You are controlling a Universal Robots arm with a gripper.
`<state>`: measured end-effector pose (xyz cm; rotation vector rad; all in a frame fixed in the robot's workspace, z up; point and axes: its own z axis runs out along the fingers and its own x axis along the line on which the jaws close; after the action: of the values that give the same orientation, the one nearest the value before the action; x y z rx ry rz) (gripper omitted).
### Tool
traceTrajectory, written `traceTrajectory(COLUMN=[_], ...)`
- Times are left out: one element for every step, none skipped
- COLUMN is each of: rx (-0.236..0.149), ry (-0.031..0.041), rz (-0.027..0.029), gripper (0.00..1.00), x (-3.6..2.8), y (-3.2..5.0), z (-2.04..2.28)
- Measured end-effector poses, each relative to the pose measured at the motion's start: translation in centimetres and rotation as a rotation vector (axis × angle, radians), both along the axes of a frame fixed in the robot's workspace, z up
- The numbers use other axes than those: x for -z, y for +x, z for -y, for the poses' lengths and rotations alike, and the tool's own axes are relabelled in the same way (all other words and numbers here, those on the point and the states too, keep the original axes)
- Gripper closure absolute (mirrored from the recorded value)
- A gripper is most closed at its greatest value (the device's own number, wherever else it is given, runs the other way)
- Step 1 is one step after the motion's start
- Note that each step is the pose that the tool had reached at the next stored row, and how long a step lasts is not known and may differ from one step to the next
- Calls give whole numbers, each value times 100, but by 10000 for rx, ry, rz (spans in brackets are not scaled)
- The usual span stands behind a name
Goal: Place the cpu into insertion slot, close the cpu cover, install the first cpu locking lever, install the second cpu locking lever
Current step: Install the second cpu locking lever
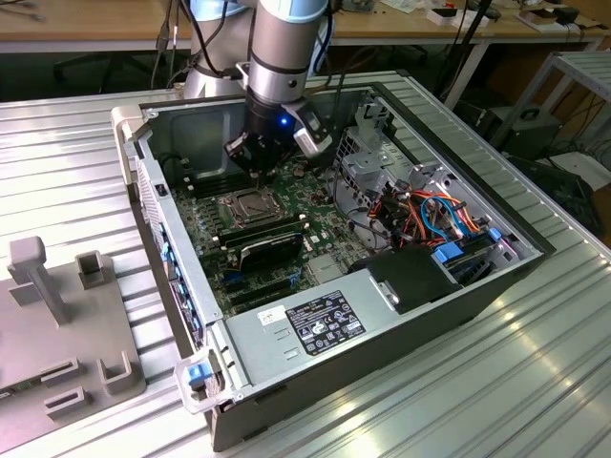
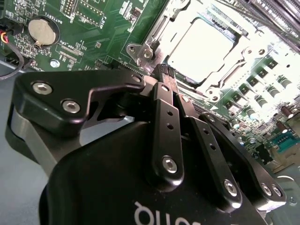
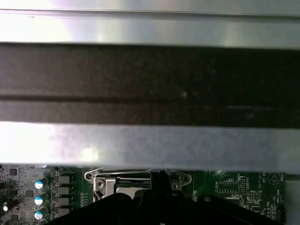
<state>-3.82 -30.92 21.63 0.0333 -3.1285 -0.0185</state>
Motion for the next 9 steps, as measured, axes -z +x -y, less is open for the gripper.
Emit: traceTrajectory(rx=[1,0,0,1,1,1,0,0,0], ry=[-2,-5,-9,-15,-19,-26,-32,-44,-50], rz=[1,0,0,0,0,-1,0,0,0], gripper=[89,89,89,89,89,89,89,89,89], x=[0,0,0,0,0,0,0,0,0], y=[0,0,0,0,0,0,0,0,0], z=[3,9,13,20,27,34,40,50,56])
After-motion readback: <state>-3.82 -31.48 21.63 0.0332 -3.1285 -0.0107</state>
